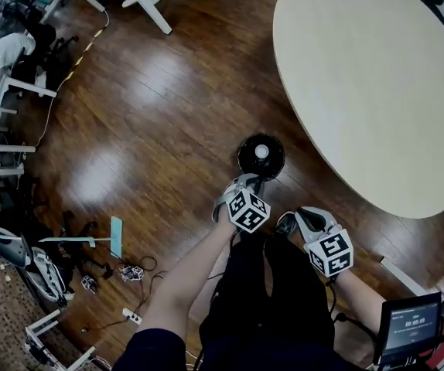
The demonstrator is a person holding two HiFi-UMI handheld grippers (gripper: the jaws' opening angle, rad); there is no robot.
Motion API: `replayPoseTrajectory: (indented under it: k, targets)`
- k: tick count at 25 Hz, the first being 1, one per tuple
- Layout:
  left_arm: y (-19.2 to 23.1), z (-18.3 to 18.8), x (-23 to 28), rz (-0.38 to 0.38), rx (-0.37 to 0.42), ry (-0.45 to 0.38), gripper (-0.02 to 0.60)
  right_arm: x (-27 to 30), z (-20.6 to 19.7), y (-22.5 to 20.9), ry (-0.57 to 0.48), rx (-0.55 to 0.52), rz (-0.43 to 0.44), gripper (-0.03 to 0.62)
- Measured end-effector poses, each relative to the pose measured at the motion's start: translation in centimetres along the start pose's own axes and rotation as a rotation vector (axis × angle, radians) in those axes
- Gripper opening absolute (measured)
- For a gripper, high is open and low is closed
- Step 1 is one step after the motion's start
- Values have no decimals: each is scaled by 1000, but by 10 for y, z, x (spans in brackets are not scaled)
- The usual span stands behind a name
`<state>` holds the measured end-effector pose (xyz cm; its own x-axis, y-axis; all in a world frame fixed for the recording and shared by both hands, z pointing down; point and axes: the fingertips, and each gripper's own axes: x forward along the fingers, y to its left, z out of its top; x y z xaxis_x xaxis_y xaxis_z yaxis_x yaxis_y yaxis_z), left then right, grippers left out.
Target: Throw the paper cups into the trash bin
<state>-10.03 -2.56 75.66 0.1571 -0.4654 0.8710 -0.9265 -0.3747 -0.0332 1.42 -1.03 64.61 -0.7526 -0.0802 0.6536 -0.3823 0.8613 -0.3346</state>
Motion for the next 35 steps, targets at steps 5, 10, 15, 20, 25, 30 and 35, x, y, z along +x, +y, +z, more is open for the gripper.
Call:
replayPoseTrajectory:
  k: [5, 10, 15, 20, 25, 30, 35]
  targets:
    - [-5, 27, -70, 24, -74, -81, 38, -31, 35, -3, -38, 3, -47, 25]
    - [1, 30, -116, 37, -124, -122, 31, -48, 65, 1, -84, 39, -70, 25]
    - [-13, 26, -168, 43, -162, -164, 26, -75, 79, 19, -126, 45, -88, 25]
    - [-26, 43, -219, 71, -236, -255, 25, -99, 80, 18, -156, 70, -118, 25]
    - [-18, 65, -271, 30, -231, -355, 18, -124, 118, 21, -249, 77, -225, 25]
    - [-16, 83, -329, -57, -244, -522, 17, -142, 143, 43, -329, 85, -329, 25]
    - [-10, 90, -384, -44, -212, -679, 8, -162, 147, 73, -382, 128, -390, 25]
